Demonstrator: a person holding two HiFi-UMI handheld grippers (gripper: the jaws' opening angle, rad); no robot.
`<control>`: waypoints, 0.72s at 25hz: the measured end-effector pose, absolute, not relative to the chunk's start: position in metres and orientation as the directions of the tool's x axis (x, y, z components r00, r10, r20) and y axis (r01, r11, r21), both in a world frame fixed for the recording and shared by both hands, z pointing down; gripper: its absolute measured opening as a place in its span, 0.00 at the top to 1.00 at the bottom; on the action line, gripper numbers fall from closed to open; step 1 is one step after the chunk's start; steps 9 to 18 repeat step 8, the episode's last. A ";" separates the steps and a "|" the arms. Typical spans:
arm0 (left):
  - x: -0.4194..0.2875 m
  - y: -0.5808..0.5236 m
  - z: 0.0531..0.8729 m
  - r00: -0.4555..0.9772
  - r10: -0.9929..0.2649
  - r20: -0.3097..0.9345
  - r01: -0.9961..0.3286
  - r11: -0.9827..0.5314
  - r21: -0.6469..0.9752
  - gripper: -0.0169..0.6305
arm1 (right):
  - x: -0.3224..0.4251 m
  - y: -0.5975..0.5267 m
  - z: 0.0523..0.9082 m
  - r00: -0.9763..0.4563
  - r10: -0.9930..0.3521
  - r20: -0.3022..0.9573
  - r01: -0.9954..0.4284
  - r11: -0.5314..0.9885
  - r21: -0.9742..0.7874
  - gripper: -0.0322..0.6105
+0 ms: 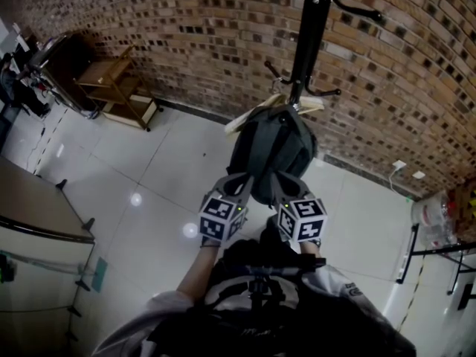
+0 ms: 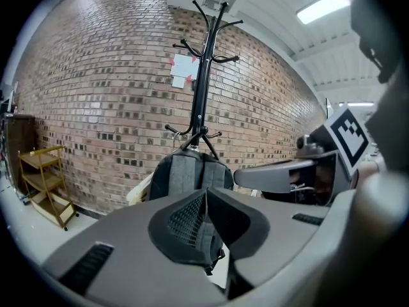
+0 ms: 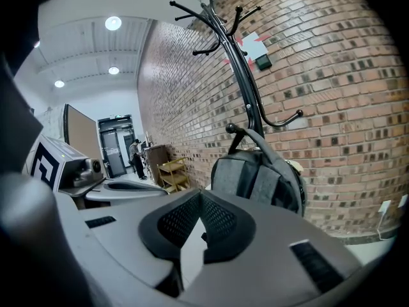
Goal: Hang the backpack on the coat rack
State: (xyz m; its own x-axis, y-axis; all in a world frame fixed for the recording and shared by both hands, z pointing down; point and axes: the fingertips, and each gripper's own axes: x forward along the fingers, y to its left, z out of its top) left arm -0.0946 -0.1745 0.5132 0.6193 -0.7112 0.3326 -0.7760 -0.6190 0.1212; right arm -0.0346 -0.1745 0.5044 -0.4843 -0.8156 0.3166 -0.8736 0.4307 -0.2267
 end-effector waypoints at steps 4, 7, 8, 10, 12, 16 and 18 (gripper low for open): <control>-0.097 -0.176 0.516 0.613 -0.716 0.335 -0.782 -0.610 0.126 0.96 | -0.035 -0.175 0.505 -0.484 -0.815 0.318 -0.874 0.430 -0.227 0.94; -0.101 -0.175 0.520 0.607 -0.716 0.345 -0.786 -0.603 0.133 0.96 | -0.037 -0.174 0.505 -0.485 -0.812 0.324 -0.873 0.433 -0.223 0.94; -0.102 -0.175 0.522 0.605 -0.716 0.348 -0.788 -0.600 0.136 0.96 | -0.038 -0.174 0.505 -0.486 -0.811 0.326 -0.873 0.434 -0.222 0.94; -0.102 -0.175 0.522 0.605 -0.716 0.348 -0.788 -0.600 0.136 0.96 | -0.038 -0.174 0.505 -0.486 -0.811 0.326 -0.873 0.434 -0.222 0.94; -0.102 -0.175 0.522 0.605 -0.716 0.348 -0.788 -0.600 0.136 0.96 | -0.038 -0.174 0.505 -0.486 -0.811 0.326 -0.873 0.434 -0.222 0.94; -0.102 -0.175 0.522 0.605 -0.716 0.348 -0.788 -0.600 0.136 0.96 | -0.038 -0.174 0.505 -0.486 -0.811 0.326 -0.873 0.434 -0.222 0.94; -0.102 -0.175 0.522 0.605 -0.716 0.348 -0.788 -0.600 0.136 0.96 | -0.038 -0.174 0.505 -0.486 -0.811 0.326 -0.873 0.434 -0.222 0.94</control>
